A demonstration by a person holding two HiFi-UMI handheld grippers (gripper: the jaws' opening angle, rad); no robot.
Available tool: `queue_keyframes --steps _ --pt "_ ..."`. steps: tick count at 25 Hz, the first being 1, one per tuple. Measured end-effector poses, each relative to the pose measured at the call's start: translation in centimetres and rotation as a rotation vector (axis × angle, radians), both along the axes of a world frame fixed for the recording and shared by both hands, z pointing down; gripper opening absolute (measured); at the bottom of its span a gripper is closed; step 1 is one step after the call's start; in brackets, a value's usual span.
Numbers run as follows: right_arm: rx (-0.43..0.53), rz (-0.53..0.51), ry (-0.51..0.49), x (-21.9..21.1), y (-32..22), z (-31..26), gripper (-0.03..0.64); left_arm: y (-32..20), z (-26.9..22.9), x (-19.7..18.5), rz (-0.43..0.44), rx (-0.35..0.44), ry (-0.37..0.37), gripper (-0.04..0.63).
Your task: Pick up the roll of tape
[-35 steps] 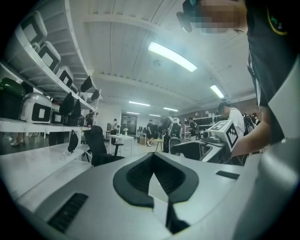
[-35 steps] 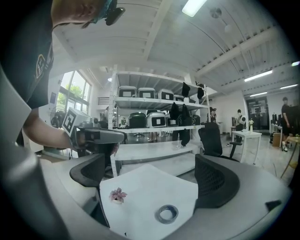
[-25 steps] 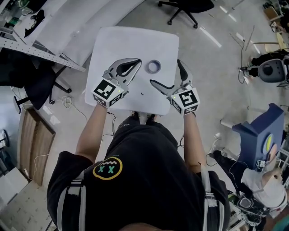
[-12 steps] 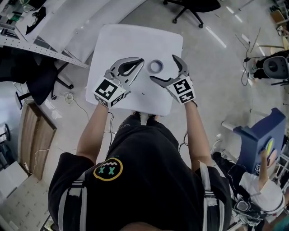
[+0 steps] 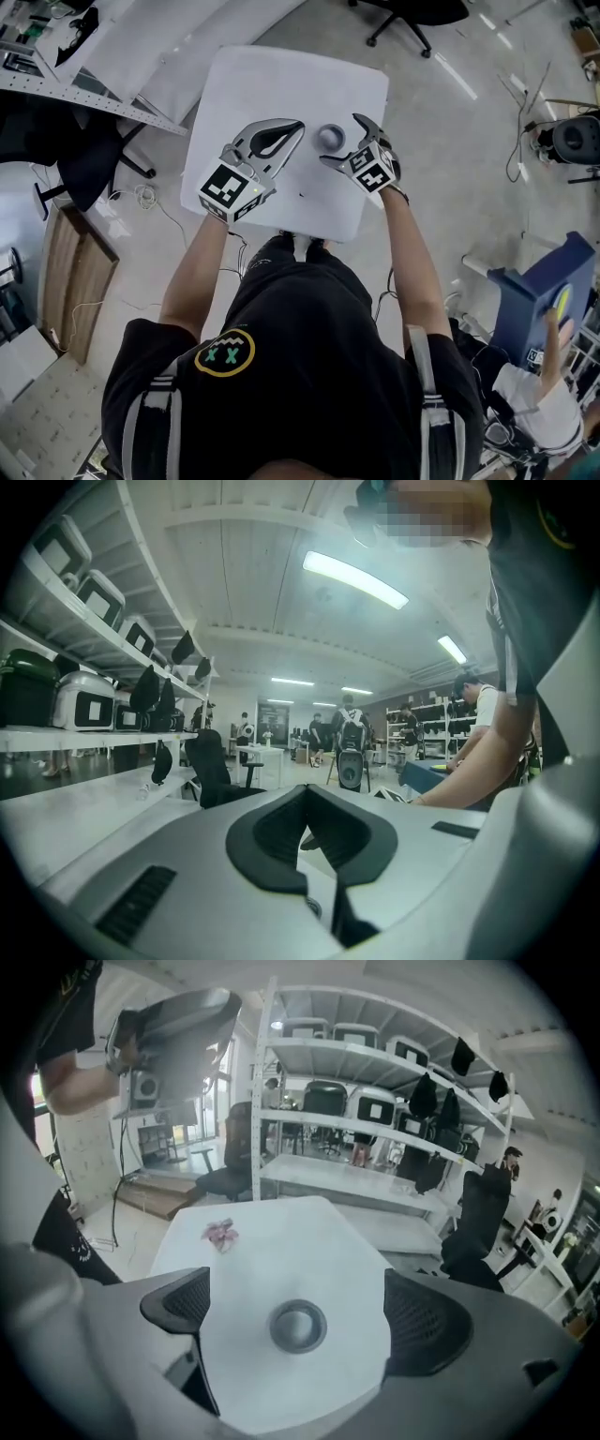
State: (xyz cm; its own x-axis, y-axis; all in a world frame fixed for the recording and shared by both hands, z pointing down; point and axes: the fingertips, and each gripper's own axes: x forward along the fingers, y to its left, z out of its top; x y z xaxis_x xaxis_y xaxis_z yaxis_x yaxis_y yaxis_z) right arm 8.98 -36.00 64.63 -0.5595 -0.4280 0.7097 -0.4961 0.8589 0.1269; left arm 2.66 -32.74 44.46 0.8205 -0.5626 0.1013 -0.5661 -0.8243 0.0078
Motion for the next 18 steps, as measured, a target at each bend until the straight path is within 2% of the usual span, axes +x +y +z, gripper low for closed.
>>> queue_keyframes --steps 11,18 --pt "-0.143 -0.24 0.27 -1.1 1.6 9.7 0.575 -0.3 0.2 0.2 -0.011 -0.008 0.005 0.015" --pt "-0.249 -0.338 0.388 -0.7 2.8 15.9 0.543 -0.1 1.0 0.3 -0.021 -0.027 -0.006 0.015"
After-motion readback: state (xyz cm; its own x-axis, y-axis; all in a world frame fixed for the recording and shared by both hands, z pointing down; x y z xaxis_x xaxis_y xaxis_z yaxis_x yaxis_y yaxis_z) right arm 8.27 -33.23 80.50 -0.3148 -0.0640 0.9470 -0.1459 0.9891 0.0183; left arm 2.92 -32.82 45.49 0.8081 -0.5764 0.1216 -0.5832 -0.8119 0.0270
